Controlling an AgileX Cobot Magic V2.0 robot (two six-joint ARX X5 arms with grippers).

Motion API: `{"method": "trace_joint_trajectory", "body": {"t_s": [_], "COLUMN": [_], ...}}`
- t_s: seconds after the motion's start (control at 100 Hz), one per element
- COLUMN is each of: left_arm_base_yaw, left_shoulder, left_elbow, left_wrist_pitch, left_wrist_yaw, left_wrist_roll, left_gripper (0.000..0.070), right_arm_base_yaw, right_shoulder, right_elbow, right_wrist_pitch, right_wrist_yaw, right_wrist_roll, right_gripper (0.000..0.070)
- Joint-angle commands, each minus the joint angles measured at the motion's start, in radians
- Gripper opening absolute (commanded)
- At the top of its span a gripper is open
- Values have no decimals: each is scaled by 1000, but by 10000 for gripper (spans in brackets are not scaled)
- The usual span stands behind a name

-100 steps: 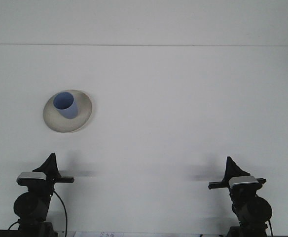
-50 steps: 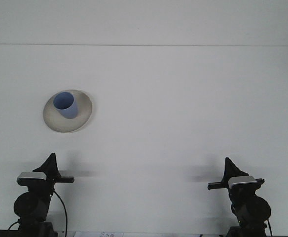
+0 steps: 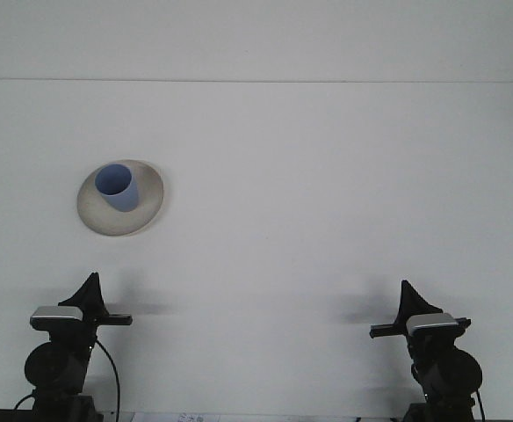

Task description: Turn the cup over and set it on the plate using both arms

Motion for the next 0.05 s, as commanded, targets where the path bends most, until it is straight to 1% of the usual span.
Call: {"method": "trace_joint_trajectory", "body": {"t_s": [0.0,0.04], "left_arm_base_yaw": [0,0], "left_shoulder": [-2,-2], "left_elbow": [-19,-19], "left_wrist_pitch": [14,14], "left_wrist_yaw": [-3,-3], "left_wrist_roll": [-2,-2], "left_gripper": [16,16], "right_arm_base_yaw": [0,0], "right_shoulder": [0,0], "right_elbow": [-2,-2], "right_wrist_pitch": [16,16], "right_wrist_yaw": [-2,-2], "right_wrist_roll": [10,10], "right_gripper": [7,7]}}
